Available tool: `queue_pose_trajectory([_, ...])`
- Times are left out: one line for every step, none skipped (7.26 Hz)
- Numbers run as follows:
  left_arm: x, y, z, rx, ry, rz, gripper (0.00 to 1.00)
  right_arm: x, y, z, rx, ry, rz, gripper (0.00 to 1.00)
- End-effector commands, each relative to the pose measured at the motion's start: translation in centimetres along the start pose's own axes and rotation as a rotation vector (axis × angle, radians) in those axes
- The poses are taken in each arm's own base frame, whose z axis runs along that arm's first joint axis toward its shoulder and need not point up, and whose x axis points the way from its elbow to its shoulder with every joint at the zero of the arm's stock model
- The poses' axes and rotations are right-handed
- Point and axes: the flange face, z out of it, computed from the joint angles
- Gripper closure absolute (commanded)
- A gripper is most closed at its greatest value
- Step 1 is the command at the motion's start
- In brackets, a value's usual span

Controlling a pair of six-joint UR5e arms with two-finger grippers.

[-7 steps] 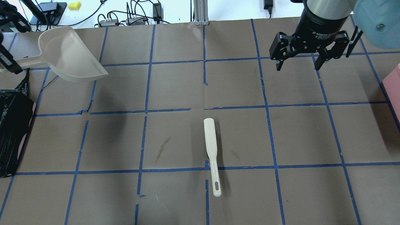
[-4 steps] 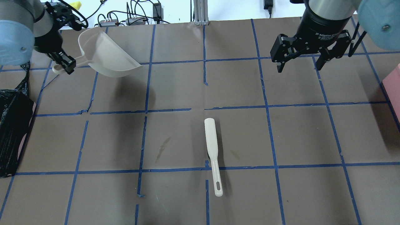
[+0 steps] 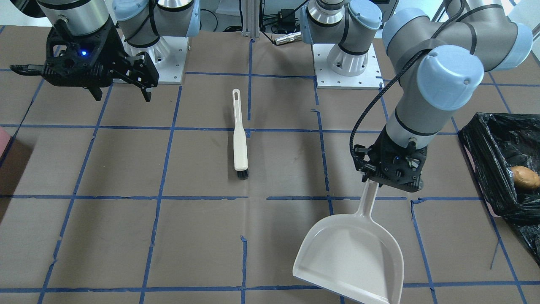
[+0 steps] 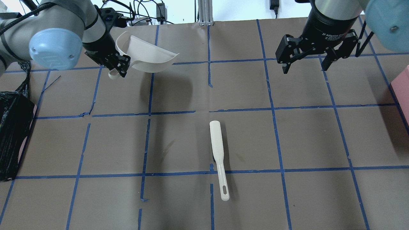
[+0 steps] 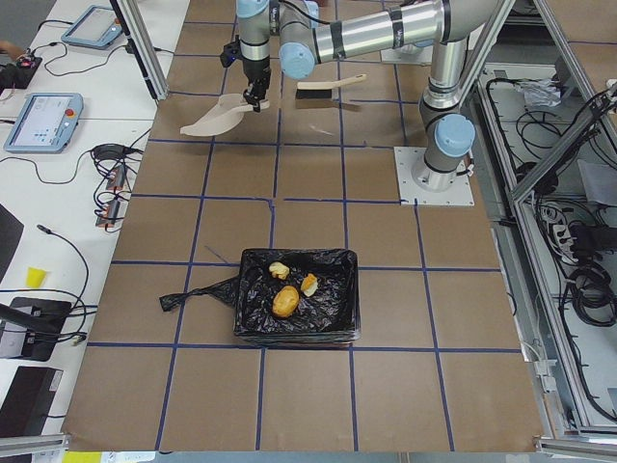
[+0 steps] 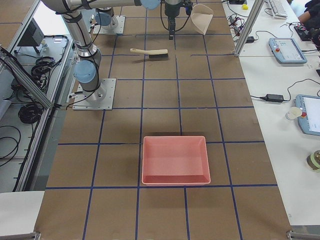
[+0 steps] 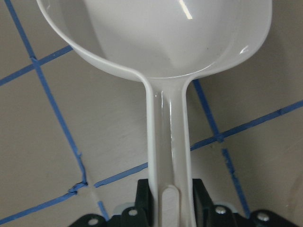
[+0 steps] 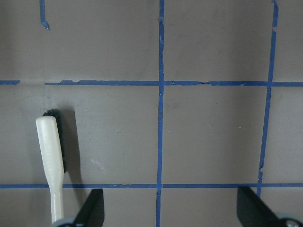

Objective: Sweep and dump trash in nearest bin
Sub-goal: 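Carry the empty dustpan back toward the table center with the left gripper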

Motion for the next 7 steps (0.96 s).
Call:
queue_pose_trajectory([6.9,-1.6,1.9,0.016,0.090,-0.123,0.98,0.1,0.0,0.1,-0.006,0.000,0.002,0.00])
queue_pose_trajectory([9.1,-2.5,2.9,0.037,0.114,-0.165,0.98,0.2,0.1,0.1,-0.007,0.000,0.004,0.00])
queue_pose_trajectory([12.3,-3.5,4.5,0.054,0.121,-0.200,0.98,0.3,0.1,0.0,-0.007,0.000,0.005,0.00])
queue_pose_trajectory([15.5,-4.0,6.0,0.063,0.122,-0.224,0.98,0.2,0.1,0.1,-0.009,0.000,0.004,0.00])
queue_pose_trajectory([17.7,-4.3,7.1,0.075,0.129,-0.254,0.98,0.3,0.1,0.1,-0.009,0.000,0.005,0.00])
queue_pose_trajectory([19.1,-4.4,8.0,0.086,0.133,-0.273,0.98,0.3,0.1,0.1,-0.009,0.000,0.005,0.00])
queue_pose_trajectory([20.3,-4.0,9.1,0.076,0.139,-0.296,0.98,0.3,0.0,0.1,-0.010,0.000,0.005,0.00])
